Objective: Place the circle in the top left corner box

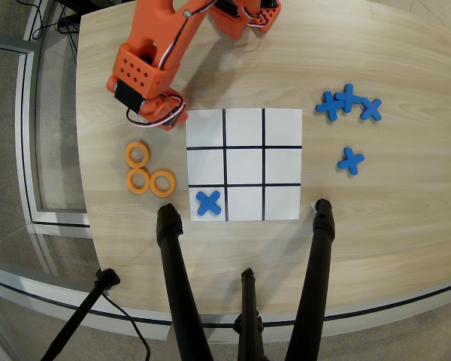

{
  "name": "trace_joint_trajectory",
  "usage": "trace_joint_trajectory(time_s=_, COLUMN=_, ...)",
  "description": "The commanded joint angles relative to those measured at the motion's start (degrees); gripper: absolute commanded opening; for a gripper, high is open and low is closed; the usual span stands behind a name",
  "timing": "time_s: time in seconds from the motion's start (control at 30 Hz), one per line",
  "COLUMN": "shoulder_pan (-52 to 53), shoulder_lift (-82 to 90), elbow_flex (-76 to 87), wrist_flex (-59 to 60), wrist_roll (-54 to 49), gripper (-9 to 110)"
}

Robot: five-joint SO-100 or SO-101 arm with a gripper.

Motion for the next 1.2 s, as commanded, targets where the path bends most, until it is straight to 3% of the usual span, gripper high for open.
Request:
trace_joint_trajectory(time_s=0.0, shoulder_pan=1.8, shoulder_lift=1.6, elbow_flex=1.8, wrist_flex=1.0, wrist_roll=-0.1, gripper=5)
trace_joint_trajectory(time_s=0.3, shoulder_pan=1.7, shoulder_lift=7.8, elbow_flex=8.3, wrist_flex=-5.7, wrist_roll=0.3, gripper=0)
trace_joint_trajectory(time_s=0.5, shoulder_pan=-3.6, shoulder_lift=23.6, elbow_flex=12.5, wrist_flex=-4.8, wrist_roll=2.4, gripper=0)
trace_joint_trajectory(time_s=0.63, shoulder_pan=-12.7, shoulder_lift=41.2, elbow_flex=17.7, wrist_flex=0.4, wrist_roll=3.2, gripper=0)
trace_joint_trajectory(time_s=0.77, shoulder_pan=-29.3, shoulder_lift=52.3, elbow_flex=19.0, wrist_flex=10.2, wrist_roll=8.3, gripper=0)
trace_joint_trajectory(time_s=0.97, shoulder_pan=-53.4, shoulder_lift=57.4, elbow_flex=24.7, wrist_flex=2.3, wrist_roll=20.3, gripper=0)
trace_joint_trajectory(time_s=1.17, shoulder_pan=-61.2, shoulder_lift=47.7, elbow_flex=24.3, wrist_flex=-7.6, wrist_roll=22.5, gripper=0)
